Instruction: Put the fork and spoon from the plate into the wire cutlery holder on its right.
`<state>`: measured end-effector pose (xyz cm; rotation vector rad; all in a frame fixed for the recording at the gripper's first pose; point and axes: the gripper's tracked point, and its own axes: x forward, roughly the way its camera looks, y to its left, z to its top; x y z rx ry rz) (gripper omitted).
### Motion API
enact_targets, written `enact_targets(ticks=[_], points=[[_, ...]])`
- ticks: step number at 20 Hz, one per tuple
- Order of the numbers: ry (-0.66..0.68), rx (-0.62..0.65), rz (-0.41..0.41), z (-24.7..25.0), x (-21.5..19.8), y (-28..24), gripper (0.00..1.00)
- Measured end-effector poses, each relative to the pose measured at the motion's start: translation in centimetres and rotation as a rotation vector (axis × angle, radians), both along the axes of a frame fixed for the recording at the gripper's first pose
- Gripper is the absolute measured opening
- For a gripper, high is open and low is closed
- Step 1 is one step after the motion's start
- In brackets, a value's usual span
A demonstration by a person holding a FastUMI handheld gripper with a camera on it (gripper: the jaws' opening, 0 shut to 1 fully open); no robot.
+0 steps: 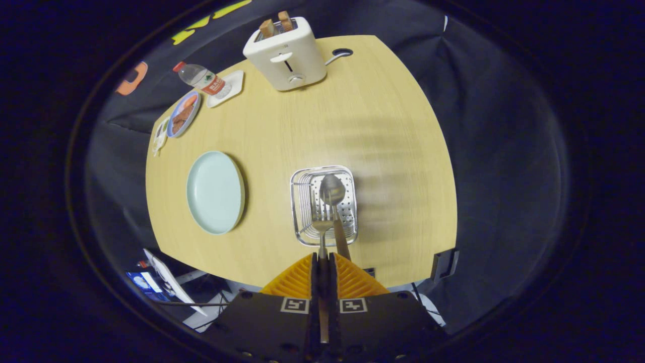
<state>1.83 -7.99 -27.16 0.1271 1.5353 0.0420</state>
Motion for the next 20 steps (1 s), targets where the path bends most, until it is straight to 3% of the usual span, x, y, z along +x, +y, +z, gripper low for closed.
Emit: enact_targets(ticks=[7,8,11,13,15,20], points=[[-0.054,0.027,-0.016,0.5,1.4,0.6,0.10],[-0.083,0.033,-0.012,0.8,1.8,0.9,0.25],[-0.206,0.038,0.033,2.5,3.2,2.2,0.54],[-0.309,0.034,0.061,4.1,4.3,3.1,0.80],[-0.423,0.045,0.074,6.3,5.4,4.4,0.89],[-0.734,0.070,0.094,13.3,6.3,7.8,0.94]])
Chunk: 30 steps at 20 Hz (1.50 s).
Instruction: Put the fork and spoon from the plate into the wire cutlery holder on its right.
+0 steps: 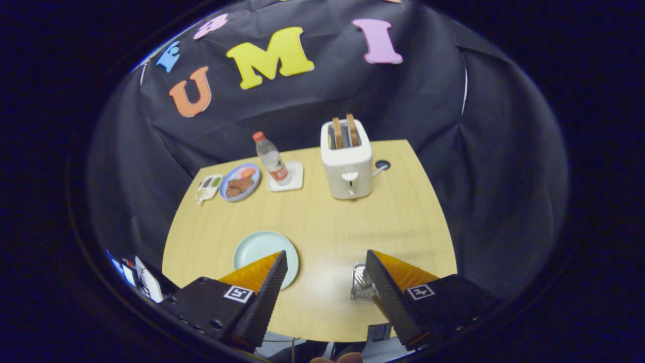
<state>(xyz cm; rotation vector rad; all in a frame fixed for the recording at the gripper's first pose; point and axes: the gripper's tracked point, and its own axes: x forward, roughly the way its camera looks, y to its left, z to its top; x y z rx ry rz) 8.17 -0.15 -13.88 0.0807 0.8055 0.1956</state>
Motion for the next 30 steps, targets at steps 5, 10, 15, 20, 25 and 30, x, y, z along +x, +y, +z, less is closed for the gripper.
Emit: enact_targets(ticks=[5,10,15,20,25,30], points=[[-0.390,0.027,0.004,10.0,-1.3,2.4,0.96],[-0.645,-0.017,-0.001,15.8,-5.2,3.1,0.97],[-0.733,-0.025,-0.029,16.8,-8.3,3.5,0.96],[-0.763,-0.010,-0.049,16.6,-10.1,4.4,0.96],[-0.736,-0.005,-0.082,15.8,-10.8,4.0,0.96],[-0.754,-0.025,-0.109,15.8,-10.7,3.6,0.96]])
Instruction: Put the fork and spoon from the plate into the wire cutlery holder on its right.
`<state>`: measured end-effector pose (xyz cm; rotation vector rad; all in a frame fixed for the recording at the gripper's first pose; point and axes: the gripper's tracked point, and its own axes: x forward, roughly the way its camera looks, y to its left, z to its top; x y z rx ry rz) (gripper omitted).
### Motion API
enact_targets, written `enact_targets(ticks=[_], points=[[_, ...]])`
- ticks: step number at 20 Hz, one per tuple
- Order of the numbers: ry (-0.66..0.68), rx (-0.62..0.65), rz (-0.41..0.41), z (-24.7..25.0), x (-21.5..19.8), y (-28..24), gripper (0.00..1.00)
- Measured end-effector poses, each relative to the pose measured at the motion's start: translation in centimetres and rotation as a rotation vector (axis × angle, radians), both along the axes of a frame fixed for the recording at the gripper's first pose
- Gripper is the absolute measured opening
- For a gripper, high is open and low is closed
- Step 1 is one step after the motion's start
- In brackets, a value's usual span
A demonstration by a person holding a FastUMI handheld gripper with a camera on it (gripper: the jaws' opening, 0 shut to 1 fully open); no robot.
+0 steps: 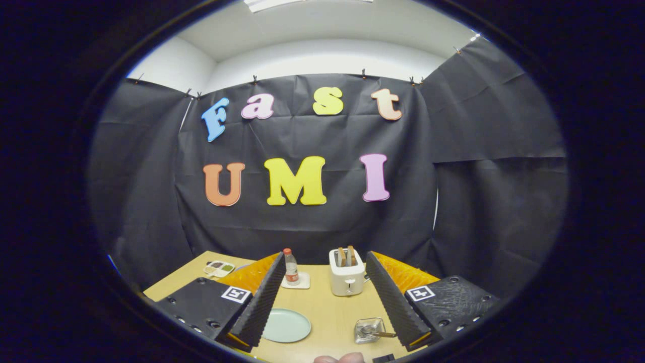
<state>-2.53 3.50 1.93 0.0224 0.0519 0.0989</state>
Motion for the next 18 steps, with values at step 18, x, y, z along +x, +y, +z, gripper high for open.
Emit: enact_targets(ticks=[18], points=[[-0.016,0.010,-0.051,0.70,0.70,0.46,0.96]])
